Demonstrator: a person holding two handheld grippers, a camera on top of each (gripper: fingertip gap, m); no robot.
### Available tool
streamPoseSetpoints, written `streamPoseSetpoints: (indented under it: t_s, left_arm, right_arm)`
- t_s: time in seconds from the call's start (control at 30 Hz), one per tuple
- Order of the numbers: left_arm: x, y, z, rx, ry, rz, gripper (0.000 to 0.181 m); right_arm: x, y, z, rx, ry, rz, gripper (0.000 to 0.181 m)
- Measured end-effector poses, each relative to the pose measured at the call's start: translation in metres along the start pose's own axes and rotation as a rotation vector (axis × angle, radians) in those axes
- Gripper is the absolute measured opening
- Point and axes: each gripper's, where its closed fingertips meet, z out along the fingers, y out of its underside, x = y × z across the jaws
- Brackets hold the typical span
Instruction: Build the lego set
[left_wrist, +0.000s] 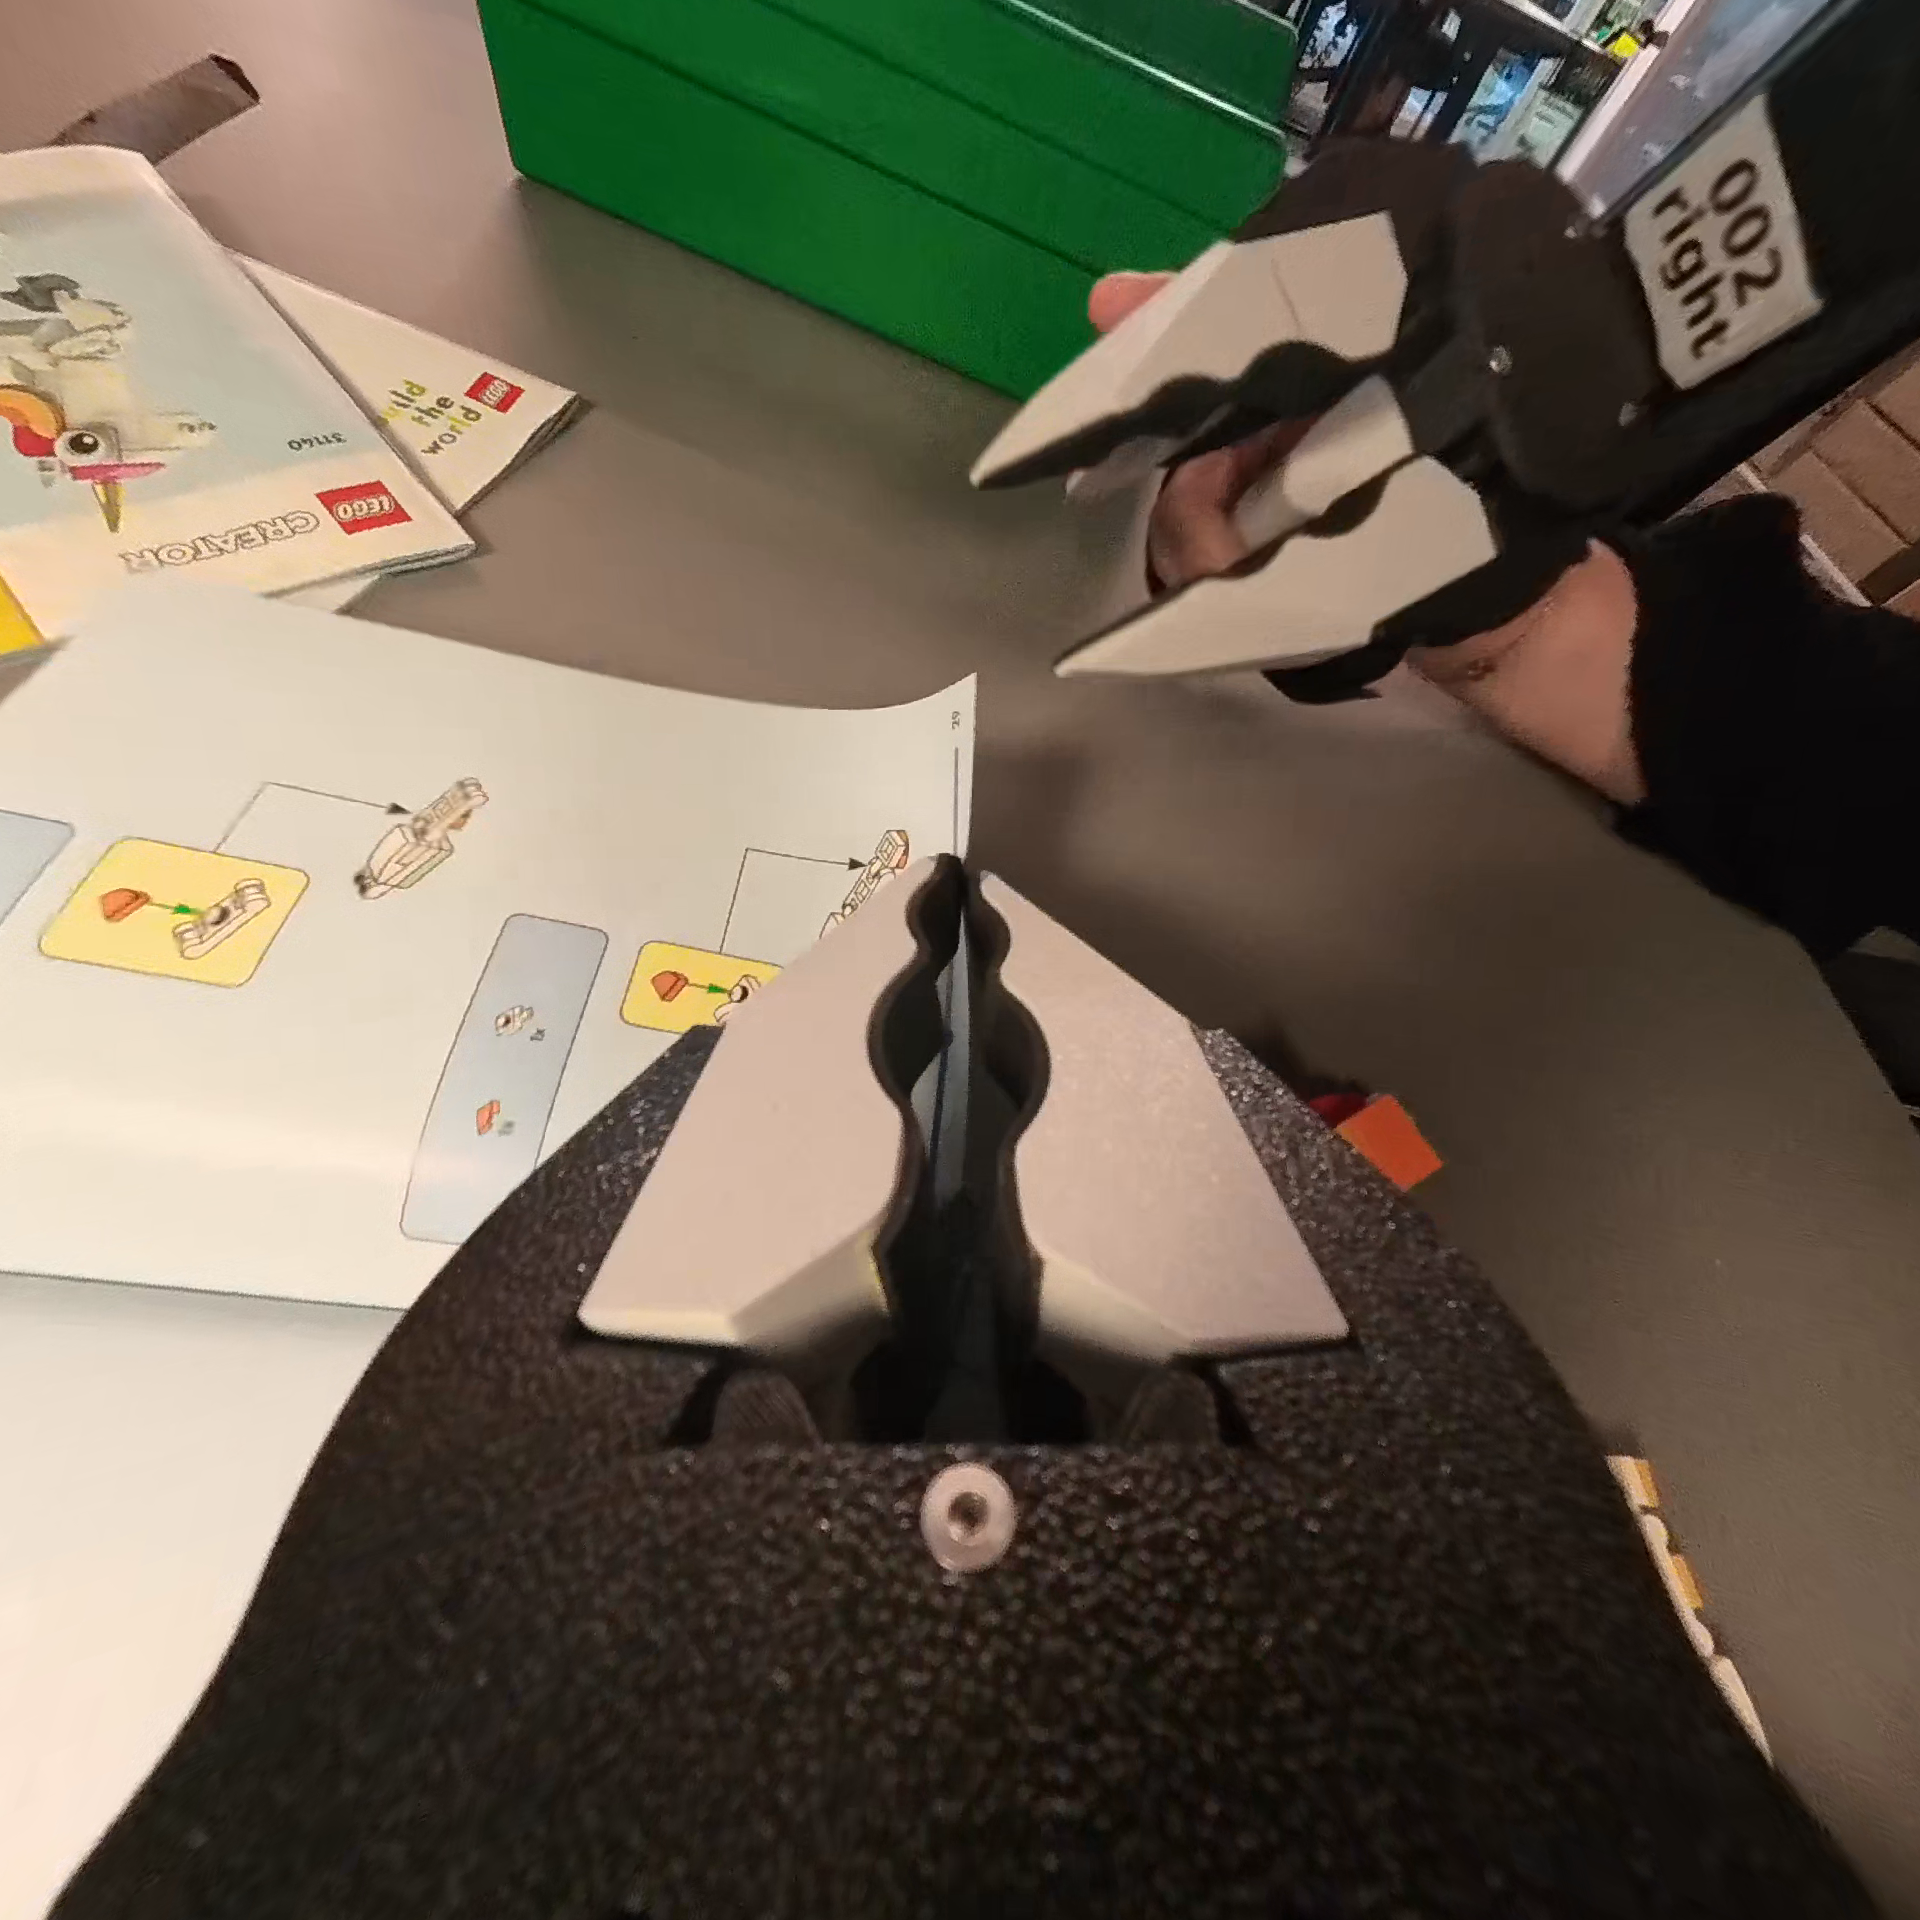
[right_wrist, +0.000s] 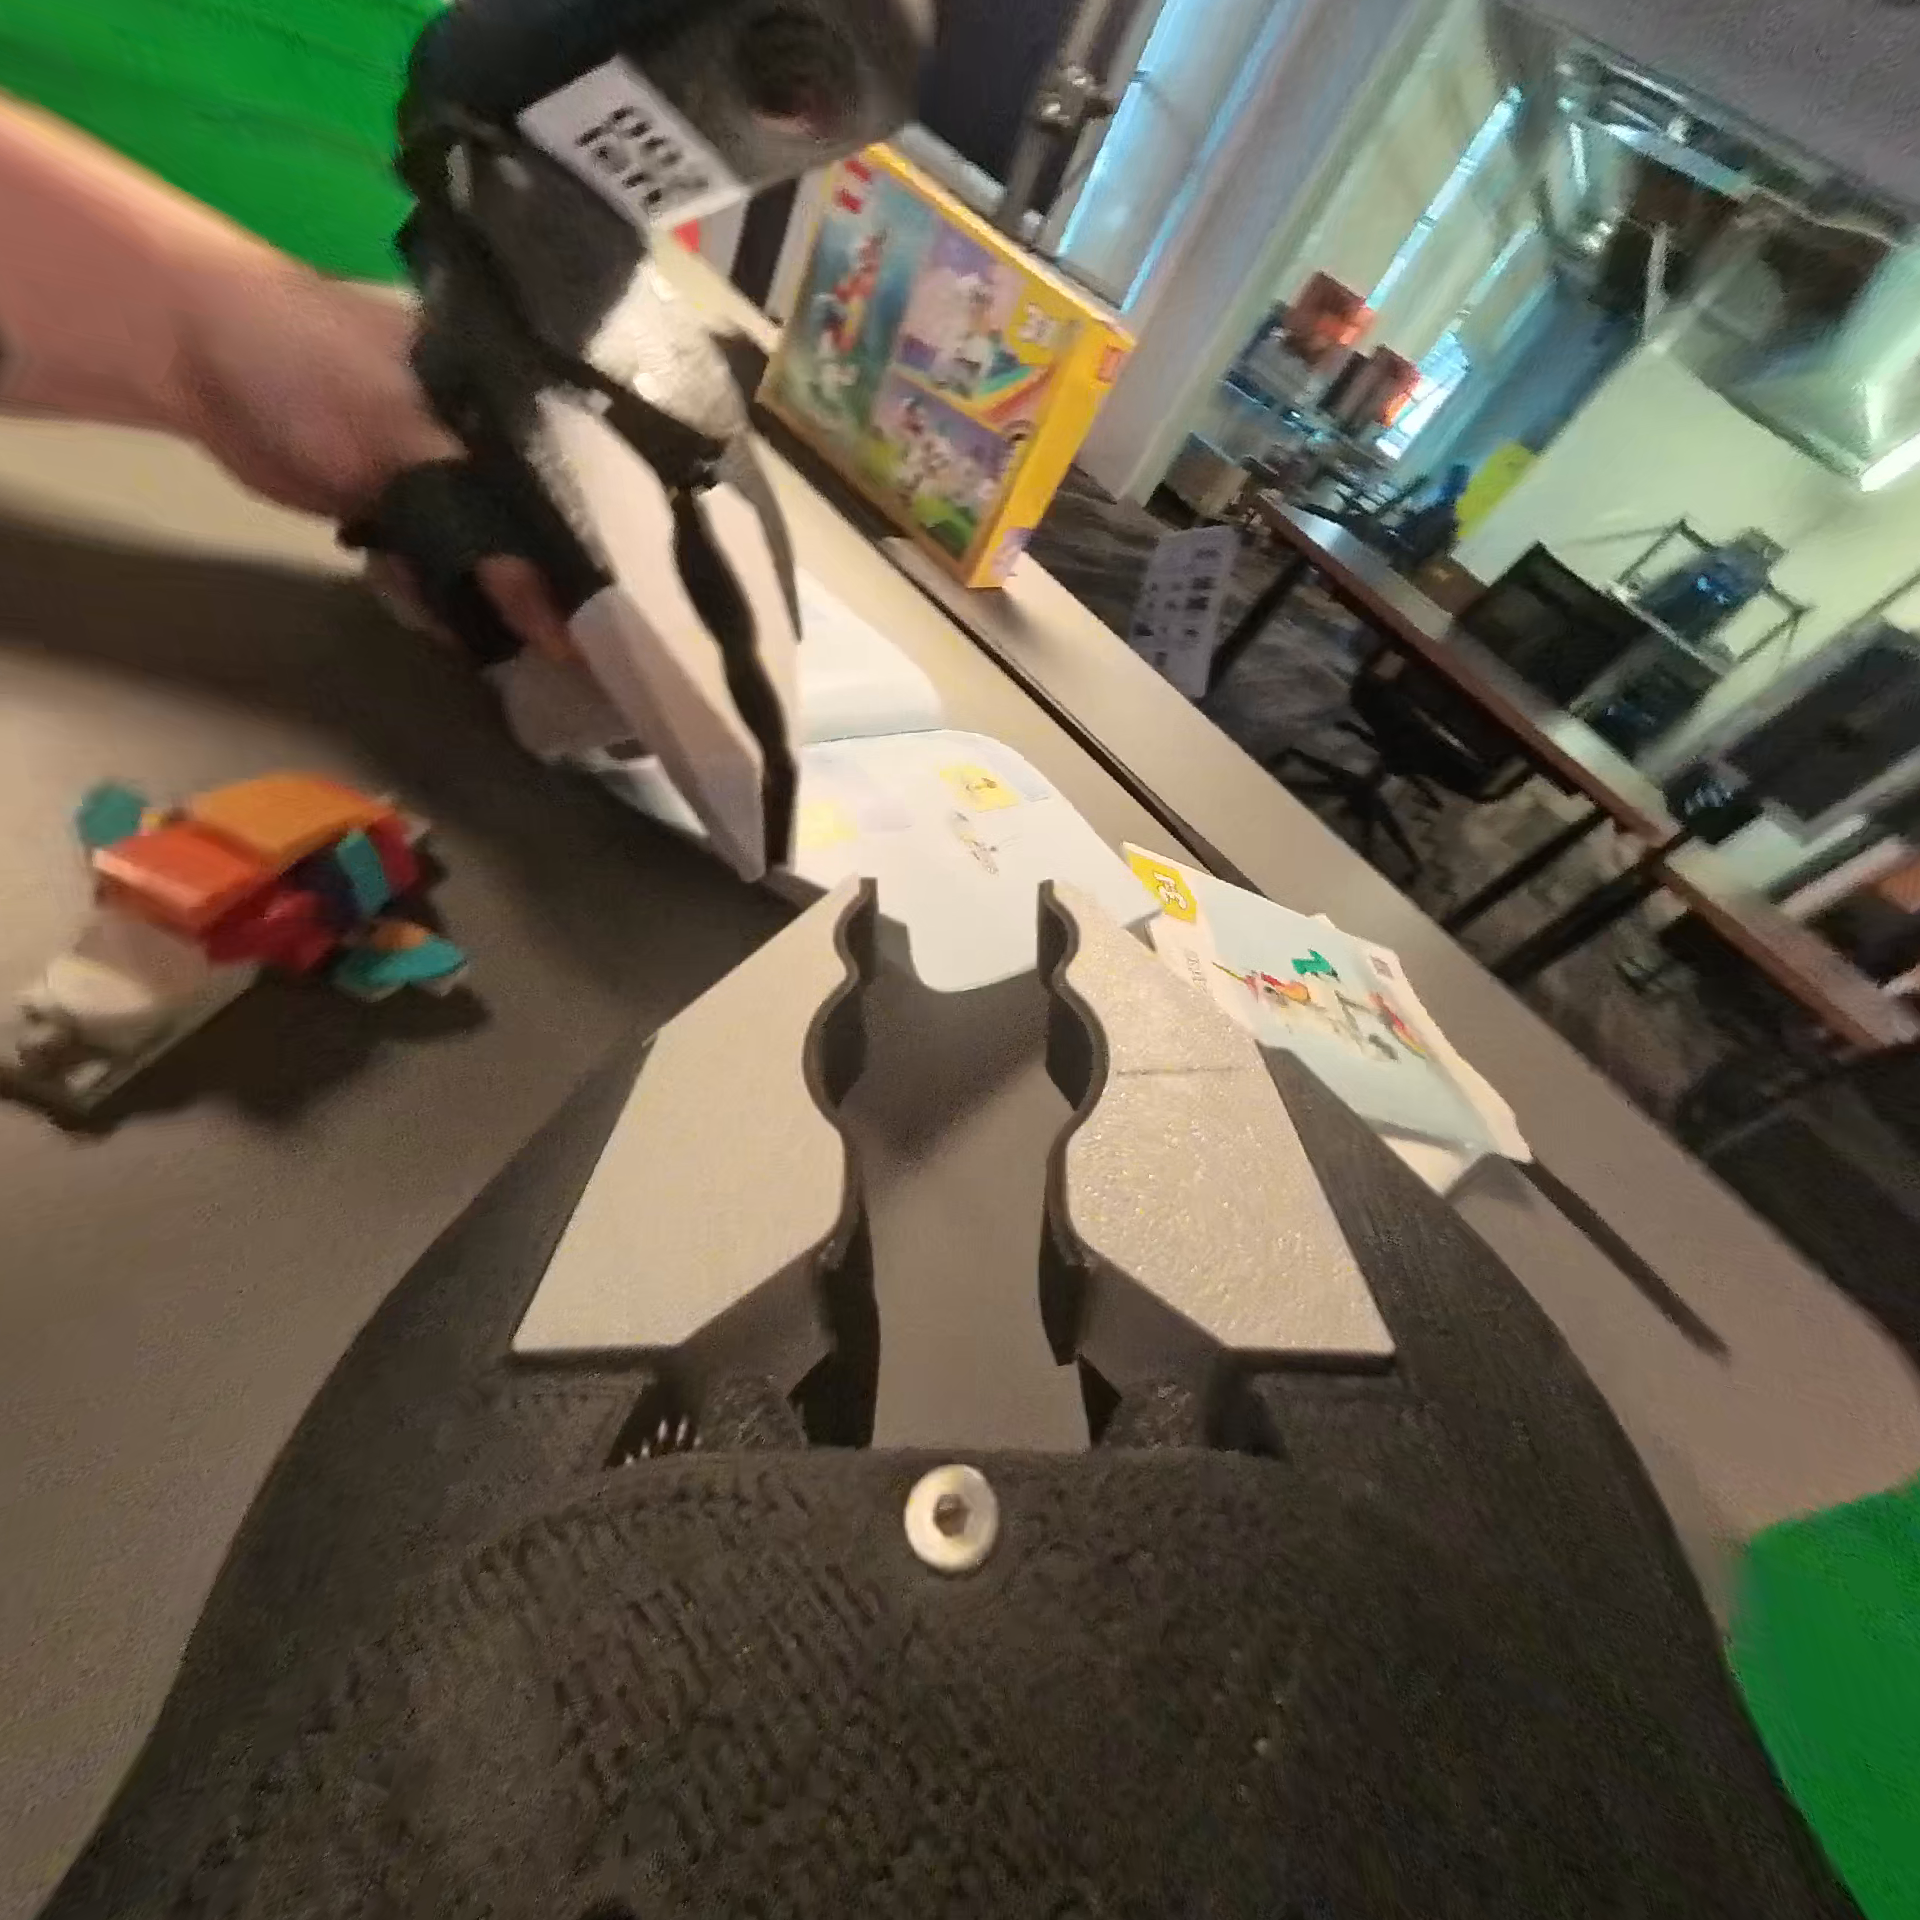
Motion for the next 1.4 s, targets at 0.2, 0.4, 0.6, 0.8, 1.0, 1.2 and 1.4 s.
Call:
streamPoseSetpoints:
  t_s: [0.2,0.4,0.6,0.8,1.0,1.2,1.4]
  left_arm:
    - [0.000,0.001,0.001,-0.007,-0.001,0.007,0.000]
    - [0.000,0.002,0.001,-0.014,-0.004,0.007,0.000]
    - [0.000,0.002,0.001,-0.013,-0.002,0.005,0.000]
    - [-0.001,0.001,0.001,-0.007,-0.004,-0.002,0.000]
    - [-0.001,0.002,0.001,-0.013,-0.005,-0.002,0.000]
    - [-0.001,0.003,0.002,-0.020,-0.005,0.000,0.000]
    - [-0.001,0.003,0.002,-0.020,-0.004,-0.002,0.000]
  right_arm:
    - [-0.027,0.013,0.008,-0.097,-0.074,-0.226,0.026]
    - [-0.027,0.018,0.011,-0.122,-0.052,-0.282,0.024]
    - [-0.019,0.021,0.010,-0.148,-0.009,-0.287,0.021]
    - [-0.022,0.022,0.009,-0.152,-0.027,-0.295,0.018]
    - [-0.020,0.026,0.010,-0.175,-0.014,-0.310,0.017]
    - [-0.020,0.027,0.011,-0.179,-0.009,-0.323,0.022]
    - [-0.022,0.026,0.011,-0.178,-0.019,-0.328,0.021]
